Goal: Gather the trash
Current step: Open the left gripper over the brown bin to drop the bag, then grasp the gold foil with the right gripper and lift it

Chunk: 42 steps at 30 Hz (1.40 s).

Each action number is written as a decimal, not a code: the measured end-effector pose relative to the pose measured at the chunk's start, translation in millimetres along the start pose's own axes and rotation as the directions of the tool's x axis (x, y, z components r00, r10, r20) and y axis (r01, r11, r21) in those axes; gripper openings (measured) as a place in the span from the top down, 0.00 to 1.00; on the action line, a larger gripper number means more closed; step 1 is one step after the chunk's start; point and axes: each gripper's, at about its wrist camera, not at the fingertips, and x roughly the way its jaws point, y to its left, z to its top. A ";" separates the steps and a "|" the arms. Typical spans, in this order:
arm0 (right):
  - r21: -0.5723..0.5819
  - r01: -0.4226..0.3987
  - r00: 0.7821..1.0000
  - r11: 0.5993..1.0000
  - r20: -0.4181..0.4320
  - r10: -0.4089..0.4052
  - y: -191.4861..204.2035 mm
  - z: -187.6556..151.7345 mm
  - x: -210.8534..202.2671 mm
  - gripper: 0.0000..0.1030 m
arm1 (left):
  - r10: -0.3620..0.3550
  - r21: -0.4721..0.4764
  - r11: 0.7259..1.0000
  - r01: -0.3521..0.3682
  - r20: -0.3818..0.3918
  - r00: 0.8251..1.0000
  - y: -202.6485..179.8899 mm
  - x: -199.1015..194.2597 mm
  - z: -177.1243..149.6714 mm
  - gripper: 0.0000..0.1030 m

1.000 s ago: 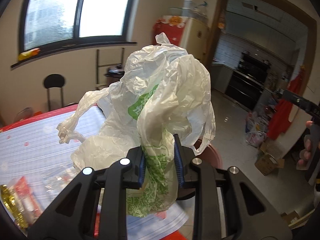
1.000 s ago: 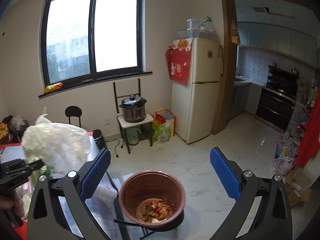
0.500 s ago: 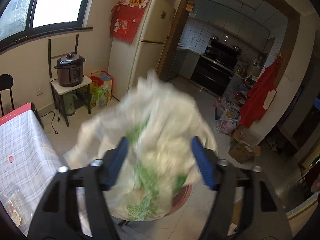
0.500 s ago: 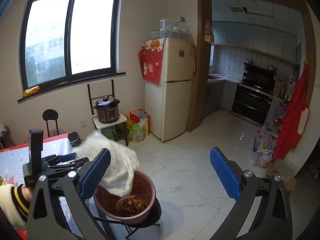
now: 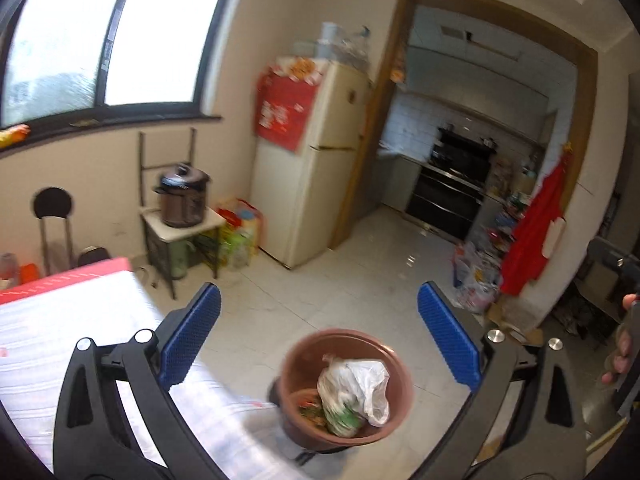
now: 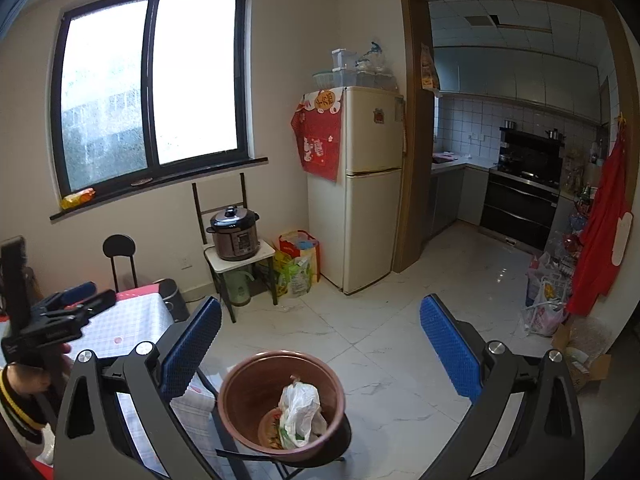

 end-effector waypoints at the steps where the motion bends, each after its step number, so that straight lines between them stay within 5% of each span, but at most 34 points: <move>1: 0.003 -0.009 1.000 1.000 0.003 0.009 4.5 0.3 -0.5 0.05 | 0.024 0.000 1.000 -0.024 0.016 1.000 6.4 -14.5 3.1 0.06; 8: 0.001 -0.067 0.998 0.998 0.008 0.067 52.2 0.8 -5.7 0.05 | 0.175 -0.053 0.984 -0.172 0.065 0.982 62.1 -107.1 8.3 0.06; 15: -0.012 -0.148 0.989 0.989 -0.003 0.148 119.0 -2.7 -13.2 0.05 | 0.360 -0.133 0.928 -0.349 0.068 0.930 131.3 -213.1 -2.5 0.06; 22: -0.053 -0.251 0.968 0.967 -0.045 0.249 196.3 -16.4 -18.9 0.05 | 0.531 -0.205 0.835 -0.510 0.064 0.845 194.2 -326.1 -33.7 0.06; 28: -0.101 -0.335 0.939 0.937 -0.111 0.324 262.3 -32.9 -17.2 0.05 | 0.659 -0.301 0.719 -0.626 0.010 0.752 246.2 -408.2 -83.4 0.06; 32: -0.119 -0.399 0.912 0.909 -0.156 0.380 302.9 -50.1 -18.7 0.05 | 0.711 -0.366 0.640 -0.675 -0.049 0.701 273.6 -452.4 -125.1 0.06; 36: -0.145 -0.501 0.855 0.853 -0.235 0.462 351.8 -75.4 -17.8 0.05 | 0.741 -0.432 0.558 -0.709 -0.125 0.659 290.3 -480.3 -173.8 0.06; 42: -0.189 -0.609 0.772 0.771 -0.366 0.520 429.3 -127.8 -15.7 0.05 | 0.701 -0.476 0.495 -0.727 -0.276 0.658 294.3 -476.7 -246.1 0.06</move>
